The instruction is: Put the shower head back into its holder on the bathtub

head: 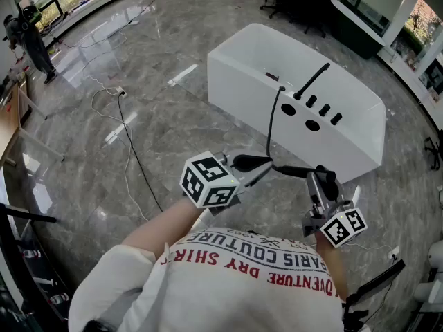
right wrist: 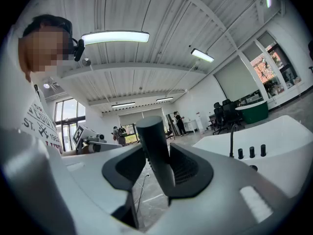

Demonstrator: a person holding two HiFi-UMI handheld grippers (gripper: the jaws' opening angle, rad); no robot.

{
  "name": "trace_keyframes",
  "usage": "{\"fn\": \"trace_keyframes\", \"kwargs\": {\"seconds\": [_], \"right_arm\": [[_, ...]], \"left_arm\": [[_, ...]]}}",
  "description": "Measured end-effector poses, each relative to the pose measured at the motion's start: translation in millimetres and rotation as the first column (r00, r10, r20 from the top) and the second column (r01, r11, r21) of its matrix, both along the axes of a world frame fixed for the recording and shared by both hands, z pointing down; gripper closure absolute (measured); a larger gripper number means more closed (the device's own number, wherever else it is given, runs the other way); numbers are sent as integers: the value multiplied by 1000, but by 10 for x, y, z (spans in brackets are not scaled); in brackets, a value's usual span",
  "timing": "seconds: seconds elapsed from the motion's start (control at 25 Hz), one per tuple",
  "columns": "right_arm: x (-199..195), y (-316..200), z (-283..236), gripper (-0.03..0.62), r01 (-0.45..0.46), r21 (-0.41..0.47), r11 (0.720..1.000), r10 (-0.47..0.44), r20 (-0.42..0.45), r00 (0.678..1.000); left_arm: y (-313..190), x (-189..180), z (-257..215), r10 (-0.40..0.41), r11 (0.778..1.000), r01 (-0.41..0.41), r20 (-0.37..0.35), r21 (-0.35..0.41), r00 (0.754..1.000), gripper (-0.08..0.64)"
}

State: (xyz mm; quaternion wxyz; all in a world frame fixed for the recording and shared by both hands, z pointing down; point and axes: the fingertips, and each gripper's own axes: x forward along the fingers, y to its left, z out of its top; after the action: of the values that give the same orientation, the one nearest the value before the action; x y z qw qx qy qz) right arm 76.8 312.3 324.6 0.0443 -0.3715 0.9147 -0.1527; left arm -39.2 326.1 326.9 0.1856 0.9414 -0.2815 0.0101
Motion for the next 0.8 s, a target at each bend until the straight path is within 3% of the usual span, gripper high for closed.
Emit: {"fn": "trace_keyframes", "kwargs": {"seconds": [0.8], "right_arm": [[-98,47,-40,443,-17,1,1000,17,14,1000]], "left_arm": [[122,-210,11,-22,1000,22,-14,-4,1000,558]]}}
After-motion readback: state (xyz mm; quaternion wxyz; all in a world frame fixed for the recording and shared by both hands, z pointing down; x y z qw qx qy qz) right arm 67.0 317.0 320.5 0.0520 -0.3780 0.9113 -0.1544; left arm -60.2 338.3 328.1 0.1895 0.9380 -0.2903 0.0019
